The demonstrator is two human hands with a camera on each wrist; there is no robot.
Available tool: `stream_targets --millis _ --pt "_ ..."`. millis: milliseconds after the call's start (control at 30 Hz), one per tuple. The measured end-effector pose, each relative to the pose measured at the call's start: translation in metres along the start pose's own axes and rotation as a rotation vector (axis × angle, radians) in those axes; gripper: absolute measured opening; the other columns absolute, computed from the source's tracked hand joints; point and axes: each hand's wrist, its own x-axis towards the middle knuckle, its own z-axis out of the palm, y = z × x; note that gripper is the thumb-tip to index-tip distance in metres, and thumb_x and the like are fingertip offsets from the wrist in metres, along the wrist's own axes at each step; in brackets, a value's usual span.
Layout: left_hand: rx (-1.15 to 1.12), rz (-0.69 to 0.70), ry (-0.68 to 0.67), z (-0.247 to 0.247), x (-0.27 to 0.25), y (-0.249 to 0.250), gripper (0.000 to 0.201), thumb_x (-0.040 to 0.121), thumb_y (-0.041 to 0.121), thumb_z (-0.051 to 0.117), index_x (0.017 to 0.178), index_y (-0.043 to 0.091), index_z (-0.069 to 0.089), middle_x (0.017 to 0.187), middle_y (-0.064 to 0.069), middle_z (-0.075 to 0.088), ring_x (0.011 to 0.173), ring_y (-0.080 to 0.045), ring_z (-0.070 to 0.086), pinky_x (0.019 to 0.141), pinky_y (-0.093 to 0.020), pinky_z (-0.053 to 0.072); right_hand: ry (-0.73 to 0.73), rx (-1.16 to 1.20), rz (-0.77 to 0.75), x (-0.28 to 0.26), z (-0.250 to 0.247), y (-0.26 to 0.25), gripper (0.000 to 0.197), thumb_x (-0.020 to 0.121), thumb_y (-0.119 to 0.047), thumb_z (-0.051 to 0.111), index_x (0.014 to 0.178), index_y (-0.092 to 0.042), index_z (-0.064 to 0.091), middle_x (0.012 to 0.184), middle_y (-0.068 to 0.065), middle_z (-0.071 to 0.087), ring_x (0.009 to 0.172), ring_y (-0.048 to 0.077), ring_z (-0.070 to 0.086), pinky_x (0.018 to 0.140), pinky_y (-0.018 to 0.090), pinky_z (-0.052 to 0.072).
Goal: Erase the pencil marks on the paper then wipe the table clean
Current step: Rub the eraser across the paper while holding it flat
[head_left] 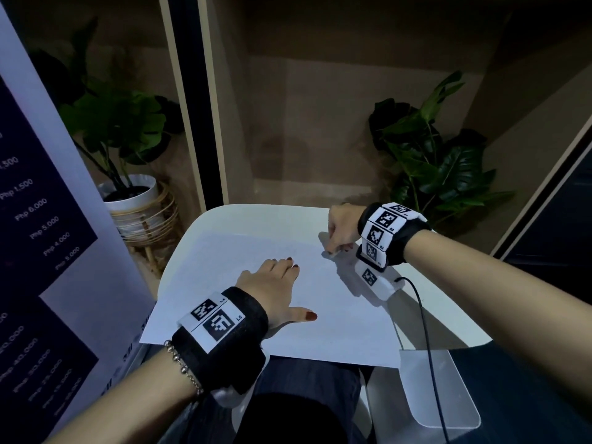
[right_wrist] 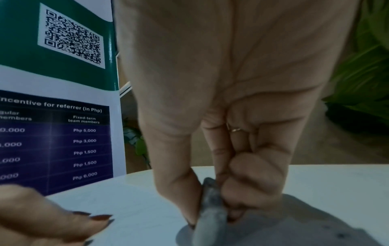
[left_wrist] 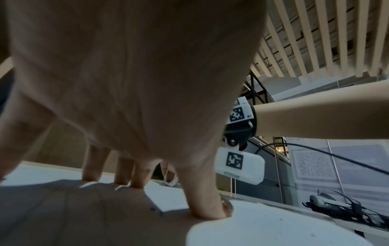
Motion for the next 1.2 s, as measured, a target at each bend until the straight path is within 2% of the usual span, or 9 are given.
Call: stream_targets --millis 67,167,233,333,533,700,800,967,1200 --pt "0.007 0.0 0.0 0.0 -0.001 0.0 0.09 0.091 0.071 0.036 0.157 0.018 0.003 0.164 0.005 0.0 0.15 -0.02 0.006 0.112 -0.046 0.029 0.049 -0.052 -0.009 -0.009 -0.003 -0.002 0.031 0.086 -0.014 0.069 0.064 0.005 0.057 0.057 0.01 0.052 0.055 0.024 0.049 0.052 0.03 0.043" --pt "0.007 0.002 0.0 -0.001 -0.001 0.0 0.089 0.092 0.07 0.034 0.157 0.018 0.003 0.164 0.004 0.0 0.149 -0.021 0.006 0.112 -0.047 0.027 0.128 0.057 -0.099 -0.026 0.002 0.0 0.02 0.085 -0.019 0.072 0.078 -0.001 0.072 0.068 0.008 0.068 0.062 0.018 0.061 0.067 0.034 0.057" --pt "-0.014 0.013 -0.007 -0.003 -0.002 -0.002 0.088 0.093 0.069 0.034 0.157 0.018 0.003 0.165 0.003 0.001 0.149 -0.02 0.006 0.113 -0.047 0.026 0.182 0.295 -0.136 -0.044 0.014 0.001 0.012 0.084 -0.019 0.075 0.081 -0.008 0.072 0.065 0.003 0.069 0.053 0.009 0.059 0.061 0.027 0.053" --pt "-0.051 0.035 -0.04 -0.009 -0.005 -0.007 0.087 0.094 0.068 0.035 0.158 0.019 0.002 0.165 0.003 -0.003 0.15 -0.019 0.003 0.115 -0.046 0.024 0.186 0.622 -0.136 -0.075 0.04 0.006 0.008 0.085 -0.016 0.075 0.084 -0.01 0.069 0.06 0.002 0.068 0.051 0.013 0.062 0.052 0.024 0.05" --pt "-0.07 0.041 -0.071 -0.007 -0.006 -0.003 0.092 0.093 0.068 0.038 0.157 0.015 -0.002 0.165 0.002 -0.007 0.15 -0.018 -0.001 0.117 -0.046 0.024 0.171 1.152 -0.153 -0.127 0.095 0.008 0.007 0.091 0.004 0.062 0.085 0.004 0.064 0.066 0.021 0.055 0.059 0.019 0.059 0.062 0.022 0.049" --pt "-0.095 0.064 -0.106 -0.011 -0.008 -0.002 0.09 0.094 0.065 0.039 0.157 0.017 -0.005 0.164 0.003 -0.012 0.15 -0.017 -0.006 0.119 -0.044 0.019 0.263 1.018 -0.183 -0.127 0.102 0.025 0.009 0.093 -0.009 0.065 0.085 -0.007 0.068 0.079 0.023 0.066 0.067 0.013 0.063 0.068 0.019 0.049" --pt "-0.13 0.098 -0.143 -0.015 -0.009 -0.007 0.088 0.095 0.061 0.042 0.157 0.021 -0.006 0.163 0.006 -0.015 0.15 -0.013 -0.01 0.121 -0.04 0.012 0.315 1.088 -0.176 -0.121 0.105 0.036 0.013 0.094 -0.008 0.064 0.082 -0.005 0.067 0.072 0.019 0.064 0.066 0.016 0.062 0.07 0.023 0.049" --pt "-0.12 0.133 -0.176 -0.013 -0.007 -0.018 0.092 0.091 0.064 0.048 0.156 0.03 -0.008 0.162 0.008 -0.02 0.149 -0.012 -0.016 0.122 -0.046 0.0 0.345 1.394 -0.166 -0.11 0.115 0.047 0.012 0.093 0.002 0.063 0.082 0.005 0.065 0.07 0.017 0.054 0.068 0.028 0.048 0.091 0.058 0.051" --pt "-0.023 0.029 -0.258 -0.02 -0.01 -0.028 0.108 0.084 0.069 0.055 0.154 0.031 -0.018 0.16 0.005 -0.027 0.149 -0.017 -0.018 0.12 -0.051 -0.001 0.415 1.39 -0.12 -0.107 0.112 0.046 0.011 0.092 0.001 0.064 0.082 0.002 0.069 0.068 0.013 0.057 0.065 0.025 0.052 0.091 0.05 0.052"
